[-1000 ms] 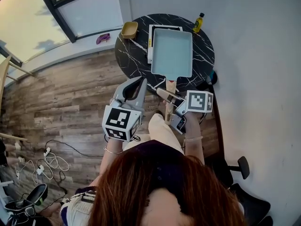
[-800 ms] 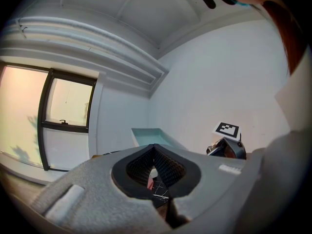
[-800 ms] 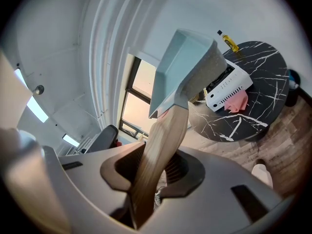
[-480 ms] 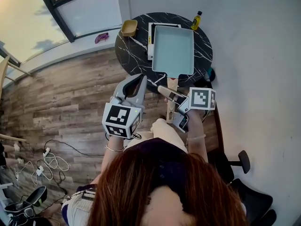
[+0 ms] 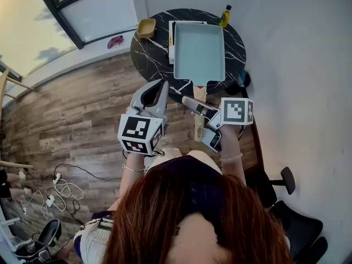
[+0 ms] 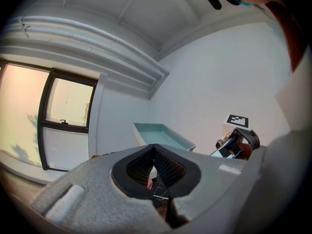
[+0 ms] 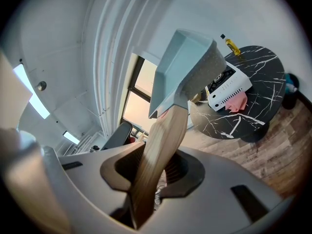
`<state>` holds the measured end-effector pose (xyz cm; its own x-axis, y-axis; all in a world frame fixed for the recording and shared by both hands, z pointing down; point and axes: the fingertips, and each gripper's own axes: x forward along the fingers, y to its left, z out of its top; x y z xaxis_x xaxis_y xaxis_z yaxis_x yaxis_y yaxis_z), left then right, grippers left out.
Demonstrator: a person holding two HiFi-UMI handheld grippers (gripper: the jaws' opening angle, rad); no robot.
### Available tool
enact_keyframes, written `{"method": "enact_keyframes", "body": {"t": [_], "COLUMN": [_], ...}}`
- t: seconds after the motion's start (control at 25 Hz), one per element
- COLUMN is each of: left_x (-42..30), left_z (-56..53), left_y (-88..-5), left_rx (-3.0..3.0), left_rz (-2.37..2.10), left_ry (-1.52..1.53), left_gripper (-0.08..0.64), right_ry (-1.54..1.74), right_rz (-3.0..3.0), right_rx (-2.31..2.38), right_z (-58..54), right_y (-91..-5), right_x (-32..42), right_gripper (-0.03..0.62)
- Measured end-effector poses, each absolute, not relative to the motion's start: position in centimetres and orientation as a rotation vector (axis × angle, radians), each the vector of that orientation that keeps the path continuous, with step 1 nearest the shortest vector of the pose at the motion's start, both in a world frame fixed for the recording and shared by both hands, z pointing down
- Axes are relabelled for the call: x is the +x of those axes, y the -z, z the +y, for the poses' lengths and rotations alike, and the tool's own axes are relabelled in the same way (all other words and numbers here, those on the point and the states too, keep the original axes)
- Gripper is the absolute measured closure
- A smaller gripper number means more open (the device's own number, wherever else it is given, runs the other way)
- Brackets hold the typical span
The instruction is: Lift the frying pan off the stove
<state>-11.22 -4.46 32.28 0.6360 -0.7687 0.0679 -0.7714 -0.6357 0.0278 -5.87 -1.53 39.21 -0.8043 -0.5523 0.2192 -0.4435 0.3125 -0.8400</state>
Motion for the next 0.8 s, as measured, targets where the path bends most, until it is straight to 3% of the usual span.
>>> {"method": "enact_keyframes", "body": {"t": [0.8], "left_x": [-8.5], "left_z": [0.8], "left_y": [-31.5], "left_rx": [2.778], "left_rz": [-1.39], "left_ry": [-0.094], "left_gripper": [0.548], "right_ry": [1.544], "right_rz": [2.489], "right_rx": [-0.861], "right_z": [4.3], "right_y": [-38.3], "right_x": [-3.8], "right_gripper": [0.489]}}
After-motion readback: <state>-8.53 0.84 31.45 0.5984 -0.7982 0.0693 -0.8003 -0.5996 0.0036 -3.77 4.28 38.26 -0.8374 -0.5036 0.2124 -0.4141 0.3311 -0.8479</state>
